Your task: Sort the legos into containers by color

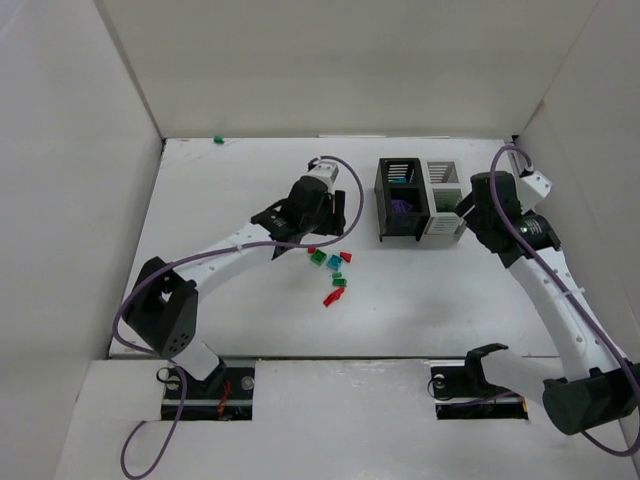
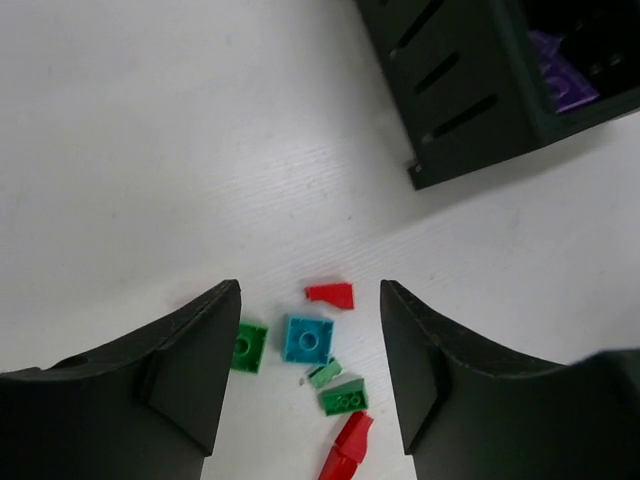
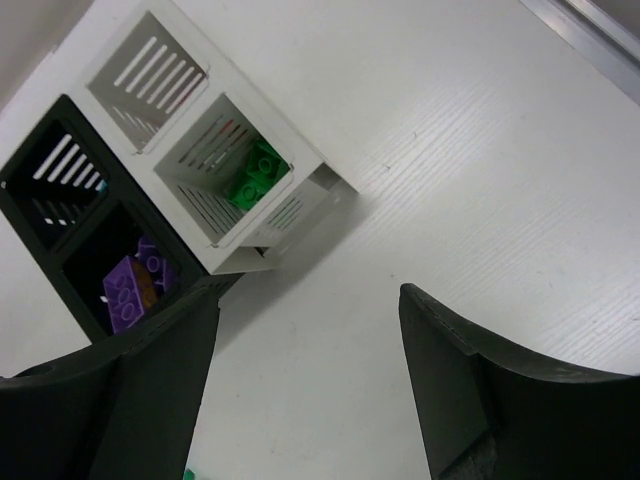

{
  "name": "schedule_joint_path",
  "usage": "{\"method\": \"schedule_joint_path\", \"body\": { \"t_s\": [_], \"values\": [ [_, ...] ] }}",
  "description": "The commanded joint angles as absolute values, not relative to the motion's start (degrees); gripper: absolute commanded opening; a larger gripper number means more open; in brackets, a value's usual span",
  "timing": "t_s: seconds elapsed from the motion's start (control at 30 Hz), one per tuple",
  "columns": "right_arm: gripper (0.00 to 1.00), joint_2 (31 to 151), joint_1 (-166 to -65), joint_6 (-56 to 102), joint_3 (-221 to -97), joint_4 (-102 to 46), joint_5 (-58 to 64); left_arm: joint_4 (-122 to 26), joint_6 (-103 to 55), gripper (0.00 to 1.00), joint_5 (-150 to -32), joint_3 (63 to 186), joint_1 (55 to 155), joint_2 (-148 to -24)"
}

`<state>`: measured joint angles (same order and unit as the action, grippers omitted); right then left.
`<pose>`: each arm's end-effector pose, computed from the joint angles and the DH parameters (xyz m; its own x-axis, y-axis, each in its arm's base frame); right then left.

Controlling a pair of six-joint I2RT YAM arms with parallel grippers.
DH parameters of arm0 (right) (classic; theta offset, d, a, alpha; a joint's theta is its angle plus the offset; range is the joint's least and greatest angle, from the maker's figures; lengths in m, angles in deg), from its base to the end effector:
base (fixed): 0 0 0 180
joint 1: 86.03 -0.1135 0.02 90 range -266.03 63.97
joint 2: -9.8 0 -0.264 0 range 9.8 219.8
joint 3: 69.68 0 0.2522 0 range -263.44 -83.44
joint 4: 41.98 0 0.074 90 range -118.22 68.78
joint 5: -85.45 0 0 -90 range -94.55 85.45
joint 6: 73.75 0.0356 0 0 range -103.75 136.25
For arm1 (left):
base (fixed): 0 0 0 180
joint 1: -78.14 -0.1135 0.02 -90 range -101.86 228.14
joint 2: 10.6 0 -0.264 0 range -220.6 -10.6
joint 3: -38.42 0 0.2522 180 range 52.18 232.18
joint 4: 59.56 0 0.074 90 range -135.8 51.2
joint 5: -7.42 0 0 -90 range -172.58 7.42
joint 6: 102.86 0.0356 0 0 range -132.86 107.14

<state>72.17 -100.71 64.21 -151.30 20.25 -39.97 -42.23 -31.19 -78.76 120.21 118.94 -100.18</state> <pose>0.2094 0.0335 0.3603 -0.2904 0.5496 -0.7834 0.6262 0.7282 0.2787 0.2794 -0.2381 0.2968 -0.4957 0.0134 -0.8684 0.4745 0.8416 -0.2579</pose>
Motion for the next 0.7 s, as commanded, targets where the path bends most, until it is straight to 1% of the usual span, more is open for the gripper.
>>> {"method": "schedule_joint_path", "body": {
  "t_s": [0.0, 0.03, 0.1, 0.2, 0.23, 0.33, 0.37, 0.53, 0.63, 0.67],
  "values": [
    [0.78, 72.64, -100.71, 63.97, -150.24, 20.74, -38.74, -41.05, -33.16, 0.55, -76.51, 114.69, 119.01, -98.14],
    [0.78, 73.34, -100.71, 63.45, -149.72, 20.73, -38.74, -41.05, -33.16, 0.55, -76.51, 113.19, 119.01, -96.92],
    [0.78, 74.04, -100.71, 62.92, -149.71, 20.21, -37.52, -41.58, -33.78, 0.64, -75.99, 109.25, 119.01, -95.77],
    [0.78, 75.45, -100.71, 62.3, -149.71, 20.21, -36.98, -42.2, -34.48, 0.64, -75.98, 105.02, 118.49, -94.97],
    [0.78, 75.46, -100.71, 62.3, -149.71, 20.21, -36.98, -42.98, -35.09, 0.61, -75.98, 104.13, 118.49, -94.97],
    [0.78, 76.59, -100.71, 61.78, -149.19, 19.16, -35.84, -43.6, -35.62, 0.59, -75.46, 103.07, 117.96, -96.9],
    [0.78, 76.6, -100.71, 61.78, -149.19, 19.15, -35.84, -44.3, -35.62, 0.57, -76.15, 103.07, 117.96, -98.21],
    [0.78, 77.13, -100.71, 61.78, -149.19, 19.15, -35.84, -46.06, -34.4, 0.57, -77.03, 103.07, 117.96, -100.94],
    [0.78, 77.13, -100.18, 61.78, -149.19, 19.15, -35.84, -46.68, -33.78, 0.56, -77.83, 103.77, 117.96, -103.14],
    [0.78, 77.65, -100.18, 61.78, -149.19, 19.15, -36.36, -46.68, -33.78, 0.54, -77.83, 104.38, 117.96, -103.84]
  ]
}}
